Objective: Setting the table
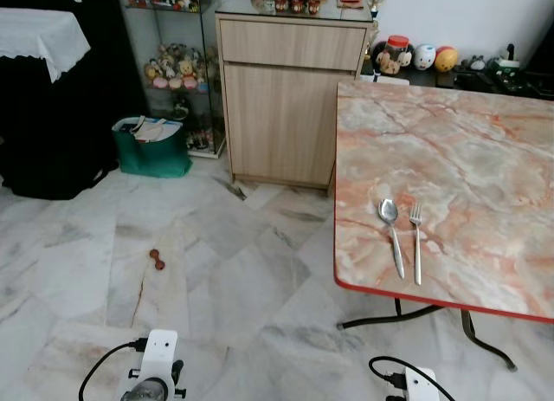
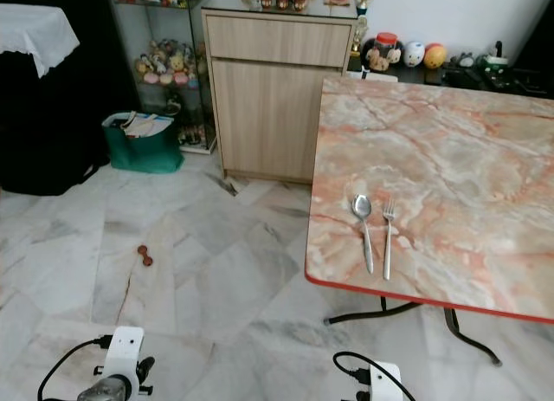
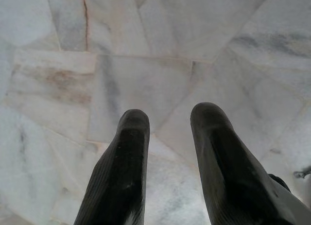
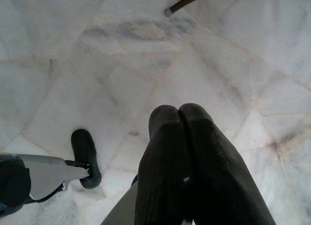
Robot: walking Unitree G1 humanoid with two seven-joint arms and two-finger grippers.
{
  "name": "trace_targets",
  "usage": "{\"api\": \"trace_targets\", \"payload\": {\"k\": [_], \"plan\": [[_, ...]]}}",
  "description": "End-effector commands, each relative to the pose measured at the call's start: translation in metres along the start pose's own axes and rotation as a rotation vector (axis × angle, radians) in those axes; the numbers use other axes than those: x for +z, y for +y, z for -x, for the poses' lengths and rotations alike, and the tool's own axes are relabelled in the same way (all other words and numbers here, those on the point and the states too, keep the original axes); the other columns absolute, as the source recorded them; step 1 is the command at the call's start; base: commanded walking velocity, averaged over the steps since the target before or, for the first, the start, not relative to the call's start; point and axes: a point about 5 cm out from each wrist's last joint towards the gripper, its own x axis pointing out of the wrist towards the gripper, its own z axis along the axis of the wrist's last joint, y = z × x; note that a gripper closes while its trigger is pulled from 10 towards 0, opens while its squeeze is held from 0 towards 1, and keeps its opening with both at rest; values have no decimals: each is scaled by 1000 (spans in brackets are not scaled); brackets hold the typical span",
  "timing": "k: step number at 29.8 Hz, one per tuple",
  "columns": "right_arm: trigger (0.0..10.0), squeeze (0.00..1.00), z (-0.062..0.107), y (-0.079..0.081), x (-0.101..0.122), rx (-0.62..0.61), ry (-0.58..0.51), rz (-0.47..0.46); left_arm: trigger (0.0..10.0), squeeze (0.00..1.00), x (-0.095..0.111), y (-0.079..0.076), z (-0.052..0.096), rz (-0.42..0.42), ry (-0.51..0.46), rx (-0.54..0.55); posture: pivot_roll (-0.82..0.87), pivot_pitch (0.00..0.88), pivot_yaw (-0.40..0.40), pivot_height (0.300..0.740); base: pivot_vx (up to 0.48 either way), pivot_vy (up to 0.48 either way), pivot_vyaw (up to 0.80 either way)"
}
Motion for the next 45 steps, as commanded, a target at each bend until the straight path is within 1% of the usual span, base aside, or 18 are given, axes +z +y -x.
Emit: {"api": "trace_targets", "payload": {"k": [1, 8, 22, 33, 38, 45], "plan": [[10000, 0, 0, -2, 0, -2, 0, 0, 10000, 0, -5, 1, 1, -1, 23, 8, 69, 0, -21, 740, 0, 334, 0], [10000, 0, 0, -2, -1, 0, 1, 2, 10000, 0, -4, 0, 1, -16, 20, 4, 69, 0, -22, 740, 0, 83, 0], [10000, 0, 0, -2, 0, 0, -1, 1, 10000, 0, -4, -1, 1, -9, 17, 5, 71, 0, -22, 740, 0, 0, 0], [10000, 0, 0, -1, 0, 2, -1, 1, 10000, 0, -5, -1, 1, -20, 25, 2, 71, 0, -20, 740, 0, 400, 0], [10000, 0, 0, -1, 0, 3, -1, 0, 10000, 0, -6, -5, 1, -55, 20, -14, 72, 0, -18, 740, 0, 0, 0], [10000, 0, 0, 0, 0, 4, -1, -2, 10000, 0, -5, -6, 1, -45, 6, -24, 73, 0, -17, 740, 0, 0, 0]]}}
